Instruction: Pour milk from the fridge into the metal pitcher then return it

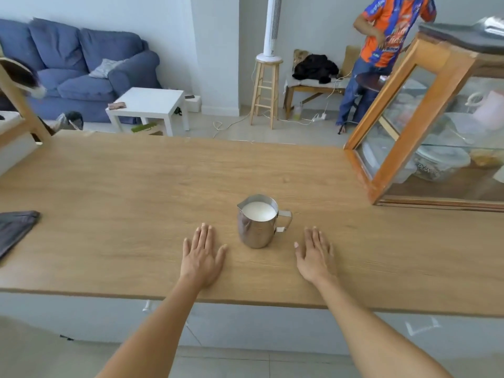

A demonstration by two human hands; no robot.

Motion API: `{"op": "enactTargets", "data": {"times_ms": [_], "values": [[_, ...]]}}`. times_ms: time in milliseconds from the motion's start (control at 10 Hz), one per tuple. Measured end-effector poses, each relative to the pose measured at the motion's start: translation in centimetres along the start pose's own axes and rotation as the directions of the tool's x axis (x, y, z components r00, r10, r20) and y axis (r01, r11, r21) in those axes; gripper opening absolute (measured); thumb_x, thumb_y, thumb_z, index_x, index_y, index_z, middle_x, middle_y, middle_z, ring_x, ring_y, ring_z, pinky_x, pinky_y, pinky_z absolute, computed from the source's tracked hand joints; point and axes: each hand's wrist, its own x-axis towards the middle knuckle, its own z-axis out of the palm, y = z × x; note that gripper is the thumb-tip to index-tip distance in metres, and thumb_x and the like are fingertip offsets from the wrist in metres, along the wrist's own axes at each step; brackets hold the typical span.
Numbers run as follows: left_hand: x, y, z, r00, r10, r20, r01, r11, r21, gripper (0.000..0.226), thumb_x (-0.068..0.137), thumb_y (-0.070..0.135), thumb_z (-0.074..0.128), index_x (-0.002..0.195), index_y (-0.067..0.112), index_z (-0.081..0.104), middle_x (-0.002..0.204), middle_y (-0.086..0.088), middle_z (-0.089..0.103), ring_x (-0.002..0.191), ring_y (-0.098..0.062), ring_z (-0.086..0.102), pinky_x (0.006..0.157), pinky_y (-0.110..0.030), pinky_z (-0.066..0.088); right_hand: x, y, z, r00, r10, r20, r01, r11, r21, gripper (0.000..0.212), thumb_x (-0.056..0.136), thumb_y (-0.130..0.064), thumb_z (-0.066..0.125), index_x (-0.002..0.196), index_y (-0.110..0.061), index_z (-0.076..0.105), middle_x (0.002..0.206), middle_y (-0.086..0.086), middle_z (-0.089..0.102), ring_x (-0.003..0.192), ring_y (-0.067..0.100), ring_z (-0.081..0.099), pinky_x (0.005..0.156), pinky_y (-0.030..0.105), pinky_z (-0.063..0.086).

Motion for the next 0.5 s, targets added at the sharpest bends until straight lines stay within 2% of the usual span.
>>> {"op": "enactTargets", "data": {"times_ms": [100, 300, 400, 500], "values": [[0.2, -0.4, 0.4, 0.998, 0.018, -0.056, -0.019, 1.0, -0.016, 0.077, 0.091, 0.061, 0.009, 0.155, 0.018, -0.002, 0.162, 0.005, -0.008, 0.149, -0.009, -0.01, 0.122, -0.038, -0.005, -0.4, 0.6, 1.0, 0.997, -0.007, -0.075, 0.006, 1.0, -0.012, 0.061, 0.1, -0.047, 0.015, 0.153, -0.02, 0.002, 0.162, -0.001, -0.006, 0.148, 0.014, -0.009, 0.117, 0.038, -0.009], [1.5, -1.0, -0.1, 0.995, 0.065, -0.08, -0.066, 0.998, -0.019, 0.077, 0.09, 0.062, 0.01, 0.155, 0.022, -0.001, 0.162, 0.008, -0.006, 0.149, -0.007, -0.009, 0.123, -0.036, -0.004, 0.0, 1.3, 0.8, 0.999, 0.003, -0.053, -0.003, 1.0, -0.001, 0.061, 0.1, -0.047, 0.014, 0.154, -0.021, 0.001, 0.162, -0.002, -0.007, 0.148, 0.012, -0.01, 0.119, 0.04, -0.009], [1.9, -1.3, 0.1, 0.993, 0.076, -0.091, -0.077, 0.997, -0.012, 0.075, 0.093, 0.061, 0.014, 0.155, 0.022, -0.001, 0.162, 0.009, -0.006, 0.149, -0.006, -0.008, 0.123, -0.036, -0.003, -0.1, 1.1, -0.3, 0.997, 0.022, -0.07, -0.015, 0.994, 0.111, 0.062, 0.099, -0.049, 0.016, 0.154, -0.021, 0.003, 0.162, -0.001, -0.004, 0.148, 0.013, -0.009, 0.119, 0.043, -0.005], [2.2, -1.3, 0.1, 0.992, 0.077, -0.096, -0.077, 0.997, -0.001, 0.073, 0.095, 0.06, 0.017, 0.155, 0.022, -0.001, 0.162, 0.009, -0.006, 0.149, -0.006, -0.008, 0.123, -0.037, -0.003, -1.0, 0.6, -3.5, 0.961, 0.088, -0.26, 0.009, 0.936, 0.351, 0.062, 0.098, -0.052, 0.019, 0.153, -0.025, 0.008, 0.162, -0.002, 0.001, 0.148, 0.011, -0.005, 0.119, 0.047, -0.001]]}}
